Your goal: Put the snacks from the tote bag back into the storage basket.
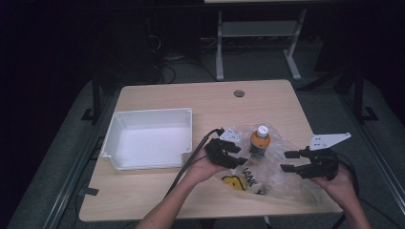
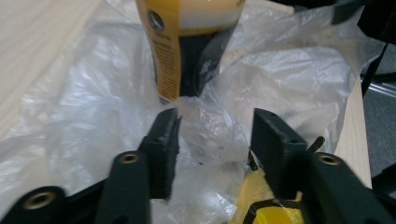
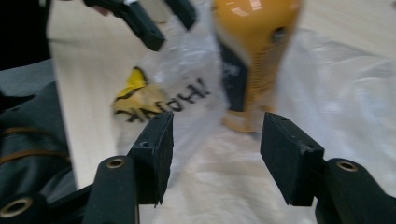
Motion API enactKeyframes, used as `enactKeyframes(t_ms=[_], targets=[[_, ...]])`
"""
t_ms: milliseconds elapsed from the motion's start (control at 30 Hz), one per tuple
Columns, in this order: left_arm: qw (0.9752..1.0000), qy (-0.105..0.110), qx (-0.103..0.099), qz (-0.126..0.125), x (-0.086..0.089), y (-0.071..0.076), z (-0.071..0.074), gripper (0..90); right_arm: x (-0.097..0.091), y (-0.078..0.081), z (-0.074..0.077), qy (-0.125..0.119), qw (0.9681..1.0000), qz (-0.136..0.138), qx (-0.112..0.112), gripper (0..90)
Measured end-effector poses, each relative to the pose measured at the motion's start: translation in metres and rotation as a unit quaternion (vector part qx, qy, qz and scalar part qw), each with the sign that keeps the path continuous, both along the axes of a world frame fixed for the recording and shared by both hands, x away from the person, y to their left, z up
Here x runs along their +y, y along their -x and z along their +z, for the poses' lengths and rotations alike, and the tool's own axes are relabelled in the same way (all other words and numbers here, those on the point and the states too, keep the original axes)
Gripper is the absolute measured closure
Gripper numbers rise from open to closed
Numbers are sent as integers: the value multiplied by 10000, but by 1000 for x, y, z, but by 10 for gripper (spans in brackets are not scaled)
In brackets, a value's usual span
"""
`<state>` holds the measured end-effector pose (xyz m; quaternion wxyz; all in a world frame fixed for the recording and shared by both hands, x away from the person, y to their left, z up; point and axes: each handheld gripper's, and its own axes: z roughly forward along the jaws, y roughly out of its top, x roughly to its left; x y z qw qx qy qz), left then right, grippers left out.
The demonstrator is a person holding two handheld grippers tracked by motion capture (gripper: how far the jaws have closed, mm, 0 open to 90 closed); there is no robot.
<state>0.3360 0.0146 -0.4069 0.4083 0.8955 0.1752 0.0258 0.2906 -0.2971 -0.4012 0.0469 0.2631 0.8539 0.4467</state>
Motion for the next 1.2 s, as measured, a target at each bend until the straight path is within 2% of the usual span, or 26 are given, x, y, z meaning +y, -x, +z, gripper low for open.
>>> enactKeyframes(t_ms=[100,133,233,367,433,500,567,667,800,867,900,933,1100,1133,1200], targets=[[9997,-209,-94,-73,-5,1,-5,452,9,2,-5,76,9997,214,113,435],[9993,-300,-152,-134,-6,1,-6,466,12,3,-7,99,9994,300,114,445],[9986,-482,-197,-110,-10,0,-12,549,20,2,-13,252,9985,415,234,470],[9979,-620,-136,-119,-12,-4,-17,687,26,0,-24,607,9969,389,307,586],[9980,-625,-81,-105,-13,-5,-20,742,27,0,-29,711,9962,368,340,654],[9981,-614,-40,-76,-14,-5,-22,818,28,0,-33,807,9952,436,339,766],[9974,-710,-18,-125,-14,-6,-24,877,29,1,-35,852,9945,492,360,824],[9964,-844,3,-108,-14,-5,-27,899,30,2,-41,923,9933,570,405,872],[9958,-917,69,-33,-12,-3,-32,900,28,2,-48,1024,9919,585,468,891],[9943,-1058,94,-85,-10,-5,-34,900,26,3,-51,1064,9915,555,501,893],[9944,-1051,103,-26,-10,-4,-36,900,25,3,-52,1107,9911,550,494,893],[9936,-1127,77,-52,-8,-5,-37,900,24,4,-52,1069,9914,537,530,893],[9932,-1154,146,-57,-4,-4,-39,900,21,4,-54,1062,9915,510,544,890],[9930,-1167,133,-75,-3,-3,-38,900,21,5,-53,1025,9920,517,528,861],[9949,-980,227,5,-1,0,-37,899,20,7,-48,911,9935,481,491,788]])
